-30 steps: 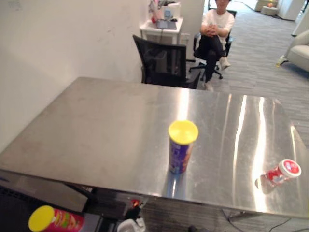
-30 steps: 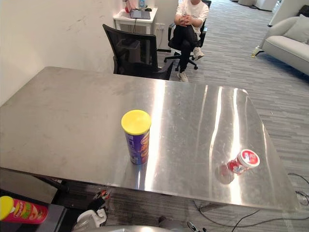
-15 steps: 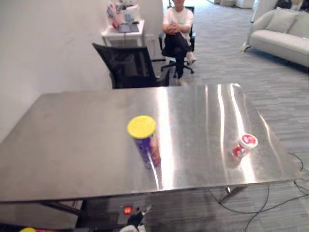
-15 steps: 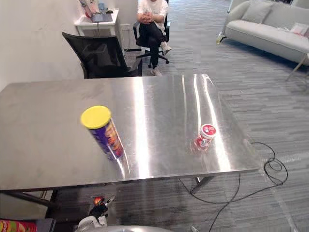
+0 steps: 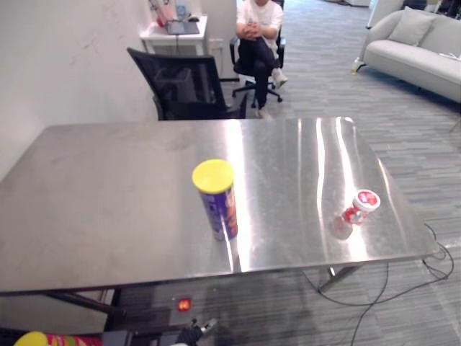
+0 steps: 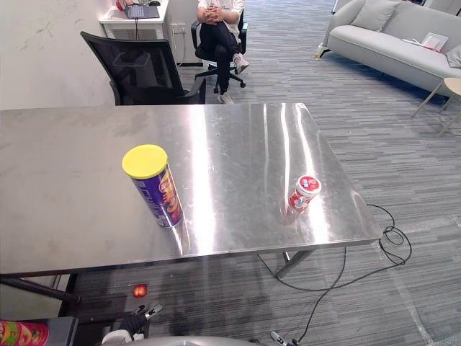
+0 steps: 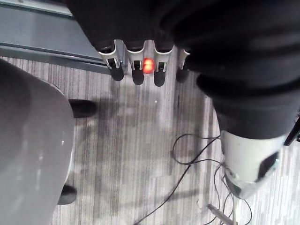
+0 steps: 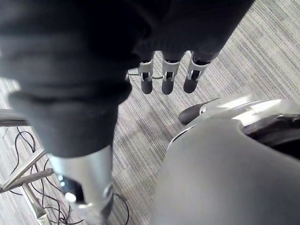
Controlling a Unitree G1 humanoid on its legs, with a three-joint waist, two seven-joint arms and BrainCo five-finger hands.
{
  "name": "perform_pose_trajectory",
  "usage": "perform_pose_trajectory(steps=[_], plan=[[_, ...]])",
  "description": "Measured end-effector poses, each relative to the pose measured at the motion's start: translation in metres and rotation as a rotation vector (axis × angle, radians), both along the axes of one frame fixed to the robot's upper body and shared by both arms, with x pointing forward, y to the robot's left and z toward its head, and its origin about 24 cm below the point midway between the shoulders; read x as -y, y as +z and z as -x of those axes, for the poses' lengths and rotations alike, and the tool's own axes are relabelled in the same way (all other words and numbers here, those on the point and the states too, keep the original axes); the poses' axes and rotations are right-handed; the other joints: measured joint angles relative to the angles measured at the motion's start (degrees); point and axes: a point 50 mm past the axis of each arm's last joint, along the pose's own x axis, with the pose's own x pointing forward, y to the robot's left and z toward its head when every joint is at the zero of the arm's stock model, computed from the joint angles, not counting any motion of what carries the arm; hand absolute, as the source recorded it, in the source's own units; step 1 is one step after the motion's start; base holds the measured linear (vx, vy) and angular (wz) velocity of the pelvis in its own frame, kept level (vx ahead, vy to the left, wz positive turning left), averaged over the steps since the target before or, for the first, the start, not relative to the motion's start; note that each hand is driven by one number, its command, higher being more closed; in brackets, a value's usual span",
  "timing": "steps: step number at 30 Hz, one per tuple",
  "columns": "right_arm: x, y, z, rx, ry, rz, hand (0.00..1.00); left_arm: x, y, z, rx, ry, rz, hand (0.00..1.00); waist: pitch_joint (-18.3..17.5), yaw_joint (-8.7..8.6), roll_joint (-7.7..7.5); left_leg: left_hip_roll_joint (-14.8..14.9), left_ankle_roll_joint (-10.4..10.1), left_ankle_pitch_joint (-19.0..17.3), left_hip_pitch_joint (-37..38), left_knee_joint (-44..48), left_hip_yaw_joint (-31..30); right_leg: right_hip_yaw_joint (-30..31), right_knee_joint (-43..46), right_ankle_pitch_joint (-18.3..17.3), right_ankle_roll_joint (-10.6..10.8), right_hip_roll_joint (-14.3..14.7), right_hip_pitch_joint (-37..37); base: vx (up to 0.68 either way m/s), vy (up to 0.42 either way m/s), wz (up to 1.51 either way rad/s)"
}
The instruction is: Put the gum and the chips on the shelf.
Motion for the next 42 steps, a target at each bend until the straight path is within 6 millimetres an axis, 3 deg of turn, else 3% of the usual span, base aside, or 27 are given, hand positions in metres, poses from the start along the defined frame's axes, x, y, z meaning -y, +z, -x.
perform_pose_trajectory(steps=[6,9,11,14,16,18,20,21,23,26,30,34,37,42], plan=[[0.014,0.001,0.011,0.023,-0.233,-0.008,0.0,-0.002,0.0,0.002,0.001,0.055,0.011,0.0,0.1,-0.06,0.12,0.0,-0.1,-0.1,0.0,0.0,0.1,0.2,0.0,0.0,0.0,0.0,-0.1,0.0,0.0,-0.01],[0.049,0.009,0.021,0.061,-0.456,0.06,0.0,-0.009,0.0,0.007,0.001,0.134,0.012,0.0,0.1,-0.74,0.11,-0.1,0.2,-0.7,-0.1,0.3,0.3,0.8,0.0,0.1,0.1,-0.1,-0.5,0.0,0.0,-0.1],[0.088,0.022,0.024,0.127,-0.615,0.148,0.0,-0.015,0.0,0.013,0.001,0.181,0.006,0.0,0.0,-1.3,0.2,-0.2,0.3,-2.0,-0.2,1.9,0.8,1.7,0.1,0.1,0.1,-0.3,-0.5,0.01,0.008,-0.25],[0.179,0.078,0.019,0.358,-0.792,0.417,0.0,-0.021,-0.001,0.029,-0.025,0.23,-0.002,0.0,-0.5,-1.95,0.78,-0.4,0.6,-4.0,-0.3,3.9,1.6,3.7,0.1,0.1,0.1,-0.5,-0.8,0.05,0.026,-0.34],[0.213,0.112,0.013,0.474,-0.821,0.554,0.0,-0.02,-0.002,0.035,-0.037,0.235,0.002,0.0,-0.8,-3.05,1.18,-0.4,0.7,-4.2,-0.4,4.1,1.4,3.7,0.1,0.1,0.1,-0.5,-0.9,0.04,-0.003,-0.04],[0.233,0.141,0.005,0.568,-0.813,0.656,0.0,-0.019,-0.002,0.036,-0.04,0.237,0.008,0.0,-0.9,-3.35,1.38,-0.4,0.7,-4.4,-0.8,4.6,0.6,3.9,0.1,0.1,0.1,-0.5,-1.2,0.02,-0.029,-0.04],[0.251,0.186,-0.016,0.719,-0.774,0.803,0.0,-0.017,-0.002,0.035,-0.035,0.228,0.016,0.0,-1.0,-4.45,1.54,-0.1,0.6,-5.2,-2.0,6.0,-1.6,3.9,0.4,0.1,0.1,-0.2,-1.8,0.0,-0.05,-0.02],[0.254,0.197,-0.021,0.758,-0.767,0.833,0.0,-0.016,-0.002,0.034,-0.033,0.22,0.017,0.0,-1.0,-4.46,1.55,-0.1,0.6,-5.4,-2.3,6.4,-1.6,4.1,0.6,0.1,0.1,-0.2,-2.0,-0.02,-0.028,-0.07],[0.258,0.238,-0.039,0.893,-0.733,0.953,0.0,-0.014,-0.002,0.031,-0.024,0.187,0.018,0.0,-1.1,-4.52,1.57,0.1,0.5,-5.9,-2.5,7.3,-1.6,4.8,1.3,0.1,0.1,-0.1,-2.4,-0.02,-0.007,-0.12],[0.253,0.276,-0.056,0.963,-0.652,1.11,0.0,-0.011,-0.001,0.026,-0.013,0.141,0.019,0.0,-1.2,-4.61,1.51,0.0,0.6,-6.8,-3.3,8.8,-1.6,5.3,2.1,0.1,0.1,-0.2,-3.1,-0.04,0.012,-0.07],[0.249,0.318,-0.064,1.025,-0.563,1.278,0.0,-0.007,-0.001,0.024,-0.015,0.094,0.019,0.0,-2.1,-4.6,1.49,-0.4,0.8,-7.1,-4.2,9.7,-1.8,5.3,2.1,0.1,0.1,-0.6,-3.6,-0.02,0.01,-0.01],[0.233,0.367,-0.085,1.187,-0.438,1.395,0.0,-0.005,-0.001,0.023,-0.015,0.079,0.022,0.0,-2.6,-4.73,1.28,-0.4,0.9,-7.1,-4.3,9.7,-2.1,5.9,3.0,0.1,0.1,-0.5,-4.3,-0.01,0.008,-0.03],[0.211,0.391,-0.108,1.282,-0.261,1.443,0.0,0.0,-0.002,0.023,-0.015,0.067,0.031,0.0,-3.0,-4.74,1.05,-0.4,0.9,-7.1,-4.3,9.6,-3.1,5.8,3.3,0.1,0.2,-0.4,-4.3,-0.01,-0.011,0.05],[0.177,0.393,-0.146,1.341,0.032,1.402,0.0,0.001,-0.001,0.021,-0.007,0.064,0.035,0.0,-3.2,-4.51,0.75,-0.4,1.1,-6.8,-4.3,9.5,-3.9,5.4,4.0,0.1,0.1,-0.3,-4.3,-0.02,-0.008,0.08]])
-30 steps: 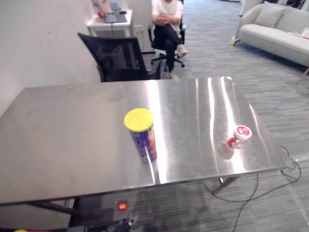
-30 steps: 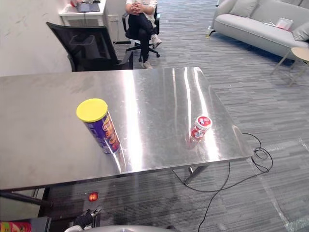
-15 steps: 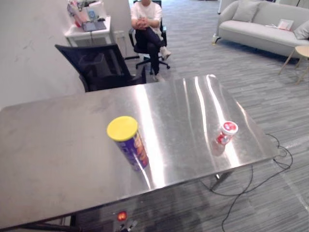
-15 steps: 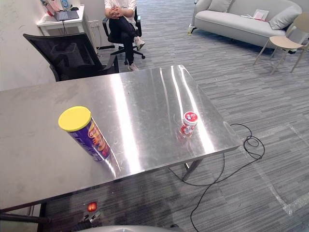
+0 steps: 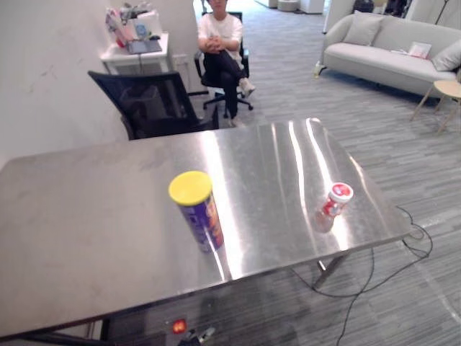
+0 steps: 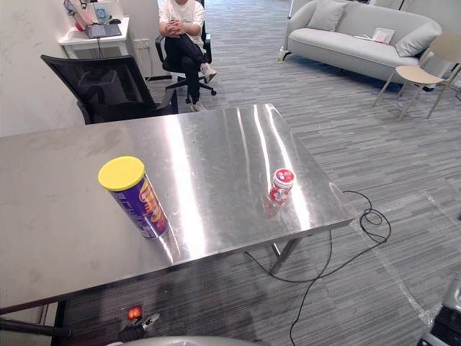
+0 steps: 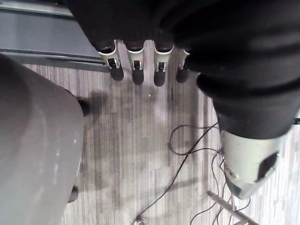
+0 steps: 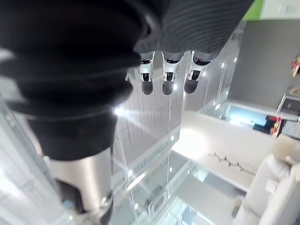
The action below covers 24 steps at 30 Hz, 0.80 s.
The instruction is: Put the gum and the chips on the shelf.
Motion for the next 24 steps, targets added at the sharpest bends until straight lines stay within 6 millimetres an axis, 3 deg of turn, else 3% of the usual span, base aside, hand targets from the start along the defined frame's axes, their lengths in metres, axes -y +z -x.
perform_pose_trajectory(steps=[8,12,19,20,22,24], plan=[[-0.034,-0.025,-0.035,-0.196,0.223,0.03,0.0,0.005,0.0,-0.002,0.0,-0.048,0.01,0.0,-0.2,0.1,0.39,0.0,0.8,0.8,-1.0,0.0,-0.7,-0.7,-2.4,4.7,-0.8,0.3,0.2,-0.02,0.028,0.04],[-0.014,-0.063,-0.034,-0.343,0.175,-0.072,0.0,0.003,0.001,-0.003,0.009,-0.048,0.009,0.0,0.0,0.13,-0.05,-0.4,1.6,1.3,-1.1,-0.1,-0.8,-1.9,-2.9,6.6,-1.3,-0.1,0.3,-0.07,0.044,-0.01],[-0.009,-0.074,-0.038,-0.385,0.169,-0.103,0.0,0.004,0.001,-0.005,0.014,-0.075,0.008,0.0,0.4,0.09,-0.04,-1.0,1.5,2.8,-1.0,-1.6,-0.6,-2.0,-3.0,6.4,-1.5,-0.4,-0.6,-0.06,-0.009,-0.03],[-0.008,-0.076,-0.039,-0.39,0.167,-0.112,0.0,0.004,0.001,-0.005,0.017,-0.077,0.009,0.0,0.6,0.14,-0.01,-1.0,1.4,3.3,-1.0,-2.1,-0.8,-2.1,-3.0,5.7,-2.6,-0.4,-0.7,-0.07,-0.056,0.0],[-0.008,-0.08,-0.041,-0.403,0.167,-0.123,0.0,0.004,0.001,-0.006,0.02,-0.077,0.008,0.0,0.9,0.13,-0.27,-1.1,1.1,3.7,-1.0,-2.3,-0.8,-2.1,-3.0,4.7,-2.7,-0.5,-0.7,-0.07,-0.063,0.01],[-0.006,-0.085,-0.044,-0.428,0.166,-0.132,0.0,0.005,0.001,-0.006,0.02,-0.088,0.008,0.0,1.2,0.08,-0.54,-1.4,0.8,4.2,-1.0,-2.7,-1.0,-2.0,-3.0,3.2,-1.7,-0.9,-0.8,-0.07,-0.074,0.03]])
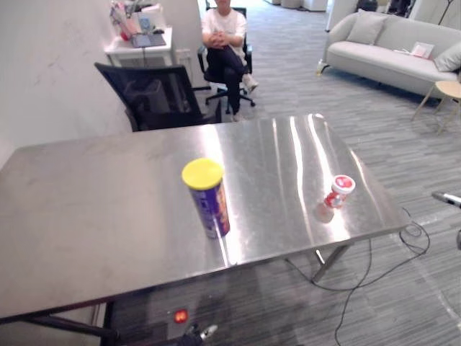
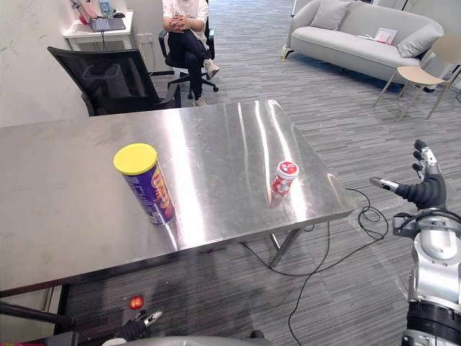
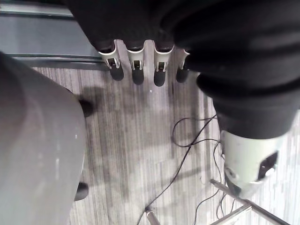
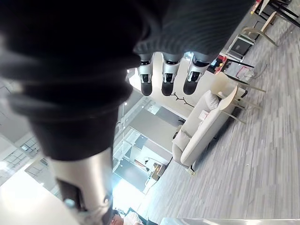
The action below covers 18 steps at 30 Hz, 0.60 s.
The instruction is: Put the gum and the chips on the shelf.
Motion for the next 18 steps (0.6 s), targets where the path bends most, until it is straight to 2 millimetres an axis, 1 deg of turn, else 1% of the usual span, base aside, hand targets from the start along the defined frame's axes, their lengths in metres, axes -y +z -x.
perform_pose_trajectory(steps=[3,5,7,10,13,18], plan=[[0.008,-0.002,-0.001,-0.028,-0.027,-0.006,0.0,0.003,0.0,0.0,0.004,-0.011,0.004,0.0,0.0,0.07,0.86,0.0,-0.1,0.1,0.0,-0.2,-1.5,0.0,-0.1,-0.1,0.0,0.3,-0.1,-0.05,-0.055,0.0],[0.012,-0.003,-0.001,-0.037,-0.04,-0.011,0.0,0.003,0.0,0.0,0.004,-0.016,0.005,0.0,0.0,0.04,0.87,0.3,-0.1,0.1,0.0,-0.2,-1.6,0.1,-0.4,-0.1,0.0,0.7,-0.1,-0.02,-0.03,-0.06],[0.015,0.001,-0.002,-0.04,-0.042,0.004,0.0,0.003,0.0,0.0,0.004,-0.017,0.005,0.0,0.0,0.02,0.86,0.4,-0.1,0.1,0.0,-0.3,-1.5,0.1,-0.6,0.0,0.1,0.8,-0.1,0.0,0.0,0.0],[0.018,0.005,-0.008,-0.033,-0.049,-0.003,0.0,0.004,0.0,0.0,0.004,-0.017,0.005,0.0,0.1,0.0,0.82,0.4,-0.2,0.1,-0.1,-0.6,-1.6,0.1,-0.8,0.2,0.5,0.8,-0.1,0.0,0.0,0.0],[0.013,0.006,-0.018,-0.033,-0.025,-0.009,0.0,0.003,0.0,-0.001,0.008,-0.002,0.009,0.0,0.2,0.08,0.66,0.4,-0.2,0.1,-0.1,-0.8,-1.6,0.1,-0.9,0.4,0.7,0.9,-0.2,0.04,-0.001,0.01],[0.004,0.011,-0.029,-0.02,0.015,-0.002,0.0,0.001,0.001,-0.005,0.025,0.015,0.011,0.0,1.7,0.18,0.25,0.4,-0.2,0.0,-0.1,-1.1,-1.8,-0.1,-0.9,0.2,0.3,0.9,0.0,0.01,0.0,0.01]])
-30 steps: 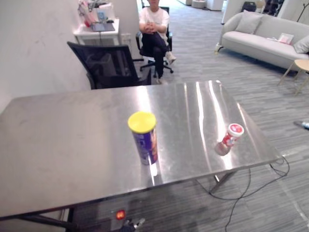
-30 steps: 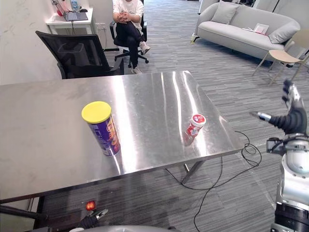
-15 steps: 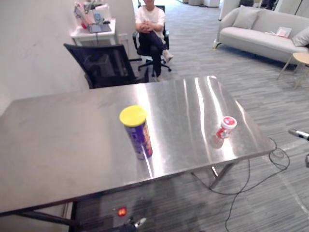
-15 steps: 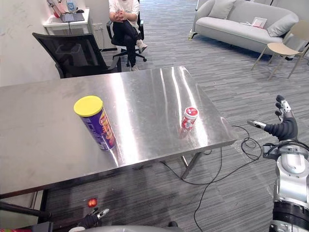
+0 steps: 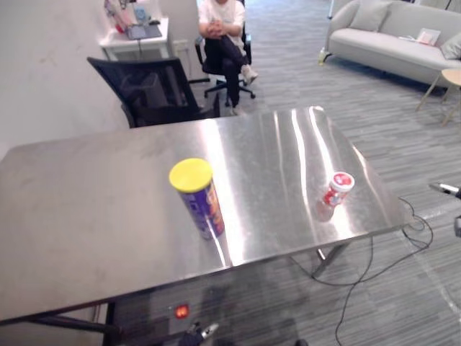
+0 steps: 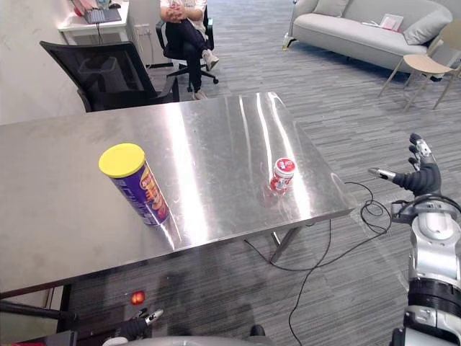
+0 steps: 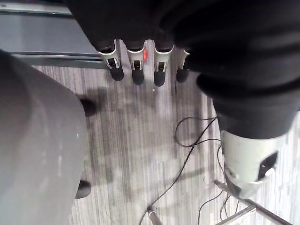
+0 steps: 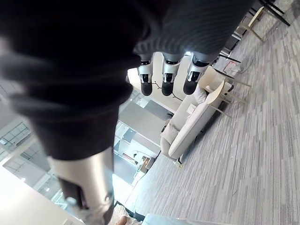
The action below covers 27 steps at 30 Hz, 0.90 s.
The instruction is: Put the gum and the chips on the shelf.
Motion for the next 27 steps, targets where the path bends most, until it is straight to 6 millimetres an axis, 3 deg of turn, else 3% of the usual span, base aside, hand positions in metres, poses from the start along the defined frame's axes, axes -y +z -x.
perform_pose_trajectory(steps=[12,16,21,27], plan=[[-0.01,-0.007,-0.011,-0.039,0.043,0.002,0.0,-0.002,0.002,-0.005,0.025,-0.002,-0.005,0.0,1.4,-0.03,-0.37,0.3,-0.2,-0.4,-0.7,0.2,-1.8,-1.2,0.8,-0.4,-1.9,0.4,0.0,0.02,-0.006,0.08],[-0.011,-0.009,-0.011,-0.05,0.048,0.001,0.0,-0.002,0.004,-0.008,0.04,-0.004,-0.006,0.0,2.5,-0.04,-0.29,0.6,-0.2,-0.4,-0.7,0.3,-2.1,-1.1,1.1,0.3,-3.6,0.8,0.0,-0.01,0.004,0.03],[-0.018,-0.015,-0.015,-0.085,0.092,0.009,0.0,-0.005,0.005,-0.011,0.053,-0.006,-0.015,0.0,2.9,-0.02,-0.57,0.9,-0.2,-0.4,-0.8,0.5,-2.2,-1.2,1.7,0.5,-3.3,1.0,-0.3,-0.01,-0.009,0.0],[-0.026,-0.02,-0.019,-0.119,0.139,0.016,0.0,-0.004,0.006,-0.014,0.061,-0.007,-0.013,0.0,3.5,0.17,-0.29,1.1,-0.2,-0.4,-1.7,1.1,-2.3,-1.1,2.0,1.8,-1.3,1.2,-1.0,-0.02,-0.004,0.01]])
